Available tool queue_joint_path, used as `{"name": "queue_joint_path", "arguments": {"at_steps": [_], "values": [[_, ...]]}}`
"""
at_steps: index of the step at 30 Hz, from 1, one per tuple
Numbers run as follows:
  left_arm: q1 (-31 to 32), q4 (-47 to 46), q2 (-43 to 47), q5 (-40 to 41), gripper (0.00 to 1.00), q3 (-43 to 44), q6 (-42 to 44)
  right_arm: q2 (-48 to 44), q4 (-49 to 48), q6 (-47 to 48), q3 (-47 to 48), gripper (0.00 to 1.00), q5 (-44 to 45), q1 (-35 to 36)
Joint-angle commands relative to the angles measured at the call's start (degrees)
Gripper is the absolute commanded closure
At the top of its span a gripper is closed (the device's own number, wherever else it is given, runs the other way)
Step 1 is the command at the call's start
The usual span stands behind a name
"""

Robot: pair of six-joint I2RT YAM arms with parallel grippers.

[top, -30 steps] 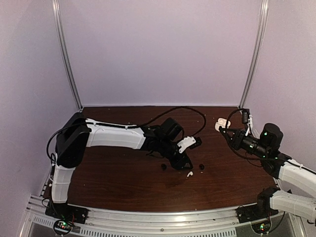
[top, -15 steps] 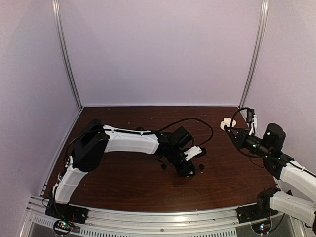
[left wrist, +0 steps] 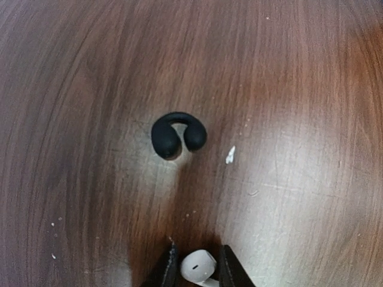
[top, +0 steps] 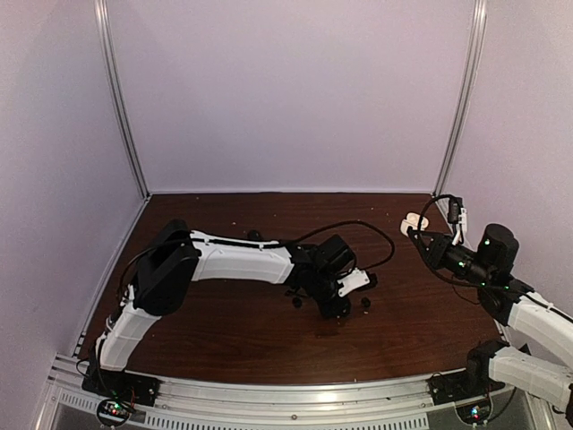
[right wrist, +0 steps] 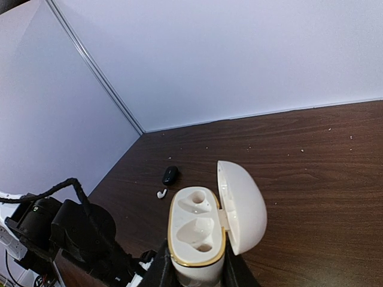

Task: Insert the wireless bluetooth earbuds into the charging case
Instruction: Move the left earbud to the center of the board.

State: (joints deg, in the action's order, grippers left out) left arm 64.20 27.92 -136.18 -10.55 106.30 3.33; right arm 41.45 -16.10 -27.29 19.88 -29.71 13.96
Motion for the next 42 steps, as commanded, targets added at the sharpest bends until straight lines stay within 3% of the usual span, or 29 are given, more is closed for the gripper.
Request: {"name": "queue_joint_path", "arguments": {"at_steps": [1, 6, 14, 20, 26, 34, 42], "values": [[0.4, 6.8, 0.1, 3.8, 0.77, -2.6, 2.8, 0.1, -1.5, 0.4, 0.4, 0.99, 0.6, -0.5], [0.4, 7.6, 5.9, 3.0, 0.84, -9.5, 3.0, 0.6, -2.3, 0.3, 0.2, 0.99, -0.2, -0.5], [0.0, 10.7, 17.3, 1.0, 0.86, -27.0, 4.6, 1.7, -4.6, -0.3, -0.2, 0.98, -3.4, -0.5], [-0.9, 13.6, 21.5, 5.5, 0.86, -35.3, 8.0, 2.6, -6.6, -0.9, -0.5, 0.98, -5.1, -0.6], [-2.4, 18.3, 21.4, 9.7, 0.79, -33.7, 7.0, 3.5, -6.9, -0.9, 0.0, 0.98, -6.3, -0.6], [-2.4, 21.0, 23.2, 8.7, 0.52, -30.1, 2.4, 4.3, -7.6, -1.0, 0.2, 0.98, -6.9, -0.5], [-2.7, 23.8, 20.2, 4.9, 0.54, -23.2, -4.5, 4.4, -7.6, -1.1, 0.2, 0.98, -7.1, -0.5]]}}
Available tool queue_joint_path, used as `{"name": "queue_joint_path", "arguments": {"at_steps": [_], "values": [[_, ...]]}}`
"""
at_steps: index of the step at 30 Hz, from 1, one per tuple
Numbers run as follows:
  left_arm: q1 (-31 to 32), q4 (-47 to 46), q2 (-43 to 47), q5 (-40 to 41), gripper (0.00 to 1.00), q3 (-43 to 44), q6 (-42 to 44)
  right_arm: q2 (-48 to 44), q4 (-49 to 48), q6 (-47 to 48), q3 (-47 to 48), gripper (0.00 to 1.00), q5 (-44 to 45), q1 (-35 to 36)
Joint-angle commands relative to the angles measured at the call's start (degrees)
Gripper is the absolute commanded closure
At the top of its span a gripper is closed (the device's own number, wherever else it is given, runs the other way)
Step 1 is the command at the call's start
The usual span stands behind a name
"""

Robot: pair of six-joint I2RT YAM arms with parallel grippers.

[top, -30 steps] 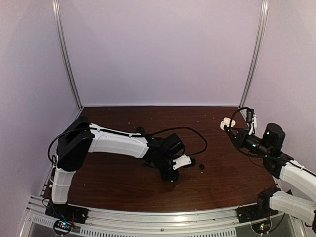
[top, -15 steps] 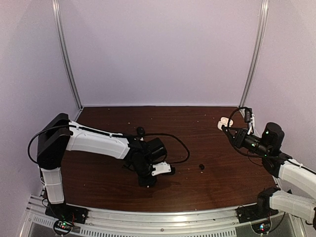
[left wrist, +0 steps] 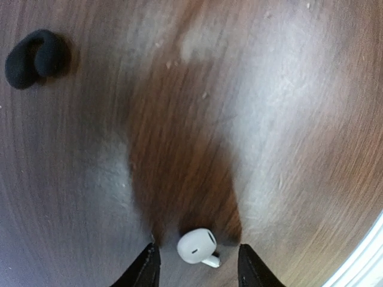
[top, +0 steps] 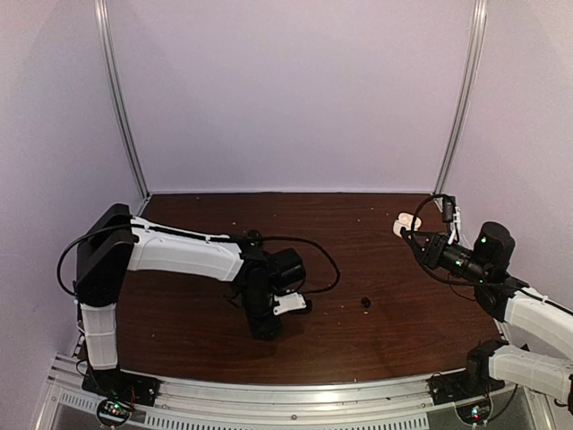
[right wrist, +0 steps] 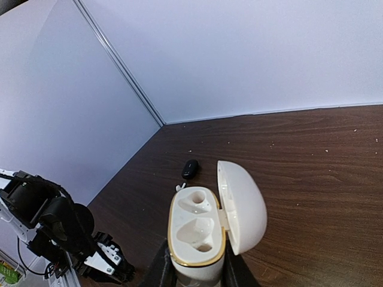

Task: Insert the wireless bluetooth earbuds into the charging case
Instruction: Move the left earbud to the center of the board.

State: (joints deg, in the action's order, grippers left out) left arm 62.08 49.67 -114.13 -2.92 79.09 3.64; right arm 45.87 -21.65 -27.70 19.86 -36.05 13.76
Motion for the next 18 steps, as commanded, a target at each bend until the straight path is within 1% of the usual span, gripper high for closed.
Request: {"name": "queue_joint_path", "arguments": {"at_steps": [1, 8, 14, 18], "values": [[-0.6, 2.1, -2.4, -3.2, 0.55, 4.9, -6.0, -0.1, -2.0, -0.6, 0.2, 0.98, -0.8, -0.2], [-1.5, 3.5, -4.8, -4.3, 0.58, 8.4, -9.5, -0.4, -1.6, -0.3, 0.2, 0.98, -0.6, -0.2], [-1.7, 5.0, -5.9, -3.5, 0.62, 8.4, -10.6, -0.3, -1.5, -0.3, 0.2, 0.98, -0.7, -0.2], [-1.7, 5.6, -5.9, -3.6, 0.63, 8.2, -11.4, 0.0, -1.6, -0.2, 0.2, 0.98, -0.8, -0.2]]}}
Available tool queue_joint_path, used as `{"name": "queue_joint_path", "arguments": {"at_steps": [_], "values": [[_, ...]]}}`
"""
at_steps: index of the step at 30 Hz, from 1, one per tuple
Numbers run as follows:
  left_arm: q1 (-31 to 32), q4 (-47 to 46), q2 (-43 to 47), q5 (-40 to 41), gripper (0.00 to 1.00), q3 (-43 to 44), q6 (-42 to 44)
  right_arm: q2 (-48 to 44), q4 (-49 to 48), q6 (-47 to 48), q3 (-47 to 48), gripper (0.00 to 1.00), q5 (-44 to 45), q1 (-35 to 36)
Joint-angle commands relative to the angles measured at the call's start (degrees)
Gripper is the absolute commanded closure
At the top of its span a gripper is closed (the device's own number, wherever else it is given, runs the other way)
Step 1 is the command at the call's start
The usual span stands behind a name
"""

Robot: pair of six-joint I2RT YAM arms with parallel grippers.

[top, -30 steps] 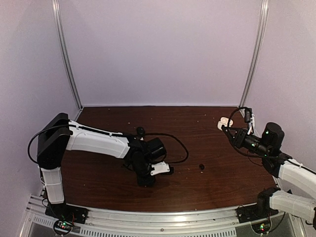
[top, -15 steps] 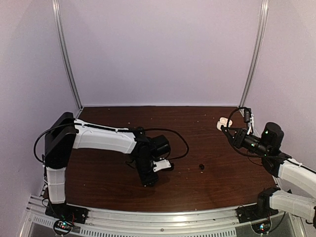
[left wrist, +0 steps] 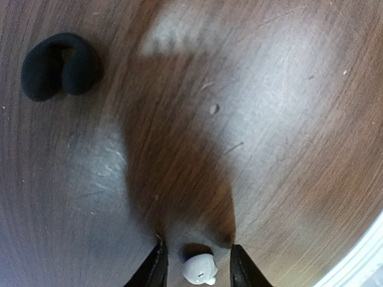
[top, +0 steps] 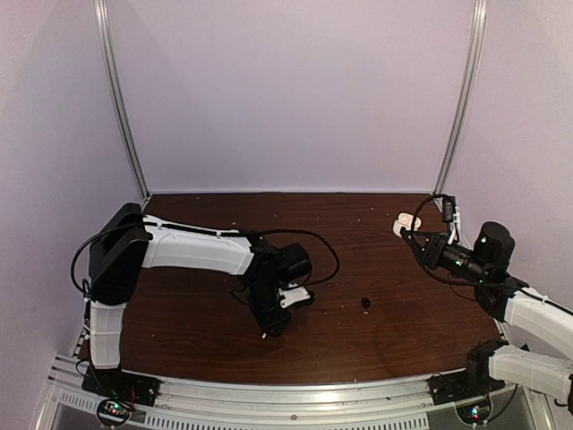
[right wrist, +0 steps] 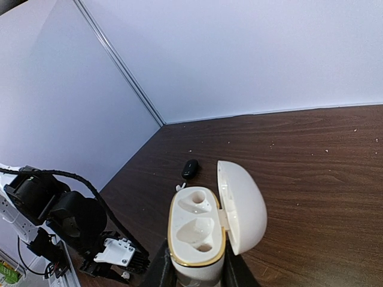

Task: Insert the wireless bluetooth earbuds into the charging case
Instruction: Pick up the left earbud from the center of the board.

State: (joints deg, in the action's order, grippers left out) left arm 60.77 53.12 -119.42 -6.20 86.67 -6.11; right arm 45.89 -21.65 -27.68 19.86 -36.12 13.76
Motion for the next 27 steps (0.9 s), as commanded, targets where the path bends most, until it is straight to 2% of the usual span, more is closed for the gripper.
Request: {"name": "queue_joint_path", "arguments": {"at_steps": [1, 18, 27], "values": [[-0.3, 2.4, -0.6, -0.3, 0.63, 0.4, -1.7, 0.0, -1.7, -0.3, 0.2, 0.98, -0.7, -0.2], [-0.4, 2.6, -0.3, -1.0, 0.78, -0.7, -1.8, 0.4, -2.0, -0.3, 0.1, 0.98, -0.9, -0.2], [-1.5, -2.5, 4.3, -1.7, 0.84, -1.8, -1.9, 1.0, -3.3, -0.5, 0.5, 0.98, -1.9, 0.7]]}}
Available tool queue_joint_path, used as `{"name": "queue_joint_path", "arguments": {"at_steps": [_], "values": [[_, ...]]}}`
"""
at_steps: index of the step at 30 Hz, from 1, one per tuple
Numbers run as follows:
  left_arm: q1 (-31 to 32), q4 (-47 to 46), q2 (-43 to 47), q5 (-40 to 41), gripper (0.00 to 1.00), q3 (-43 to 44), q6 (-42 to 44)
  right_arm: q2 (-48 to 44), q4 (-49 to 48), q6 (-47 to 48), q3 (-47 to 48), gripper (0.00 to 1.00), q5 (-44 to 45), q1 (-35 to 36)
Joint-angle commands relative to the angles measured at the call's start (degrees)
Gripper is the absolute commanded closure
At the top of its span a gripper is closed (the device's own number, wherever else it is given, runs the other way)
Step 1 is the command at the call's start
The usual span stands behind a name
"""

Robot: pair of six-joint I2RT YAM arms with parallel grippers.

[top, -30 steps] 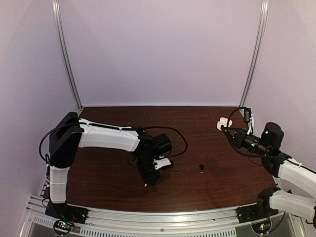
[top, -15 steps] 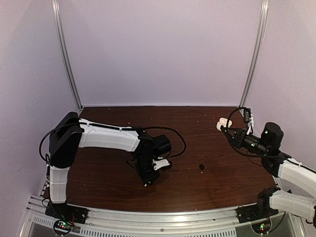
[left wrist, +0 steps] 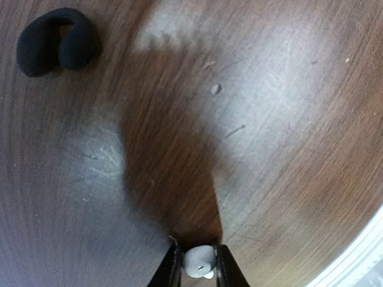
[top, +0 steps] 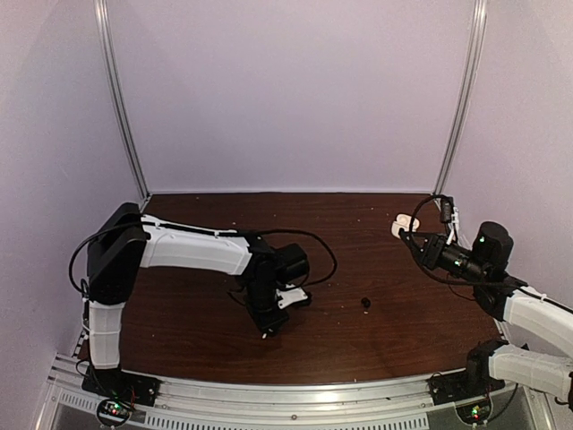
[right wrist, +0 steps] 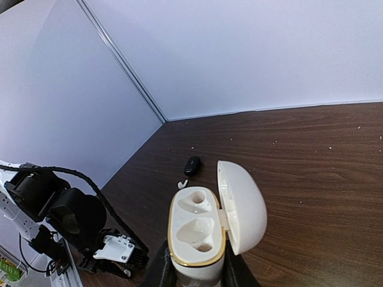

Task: Insert the wireless bluetooth earbuds into the charging case
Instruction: Pick up the left earbud from the center of the board, then insert the left earbud into the left side groove of the charging case.

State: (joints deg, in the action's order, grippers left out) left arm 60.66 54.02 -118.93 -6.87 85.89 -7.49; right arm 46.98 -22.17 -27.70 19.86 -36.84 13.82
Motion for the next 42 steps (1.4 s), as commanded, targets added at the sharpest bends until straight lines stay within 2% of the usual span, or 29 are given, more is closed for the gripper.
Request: {"name": "queue_joint_path", "arguments": {"at_steps": [1, 7, 12, 16, 21, 29, 36, 42], "values": [[-1.9, -4.3, 4.8, -1.1, 0.85, -1.2, -0.7, 0.0, -2.8, -0.4, 0.6, 0.98, -1.3, 0.9], [-5.1, -10.4, 13.4, -2.5, 0.87, -1.6, 0.0, 1.4, -5.1, 0.6, 1.1, 0.98, -1.5, 4.0], [-5.3, -20.8, 23.0, 0.8, 0.87, -2.8, 1.7, 4.4, -10.5, 1.9, 2.0, 0.98, -1.3, 9.5], [-5.3, -33.5, 30.7, -1.2, 0.88, -7.7, 3.5, 7.5, -12.5, 5.9, 4.3, 0.98, -0.9, 15.6], [-4.9, -45.2, 36.3, -2.2, 0.89, -12.6, 6.9, 9.4, -15.3, 13.0, 5.9, 0.99, 0.3, 23.5], [-1.3, -60.3, 42.8, -2.6, 0.88, -20.3, 14.3, 13.7, -14.3, 23.8, 10.4, 0.99, 3.5, 32.7], [1.0, -66.5, 44.9, -2.9, 0.89, -23.8, 18.5, 17.2, -14.8, 27.0, 13.1, 0.99, 5.9, 36.6], [2.0, -67.5, 45.0, -4.4, 0.89, -24.0, 21.1, 18.1, -16.9, 28.8, 13.2, 0.99, 7.5, 37.9]]}}
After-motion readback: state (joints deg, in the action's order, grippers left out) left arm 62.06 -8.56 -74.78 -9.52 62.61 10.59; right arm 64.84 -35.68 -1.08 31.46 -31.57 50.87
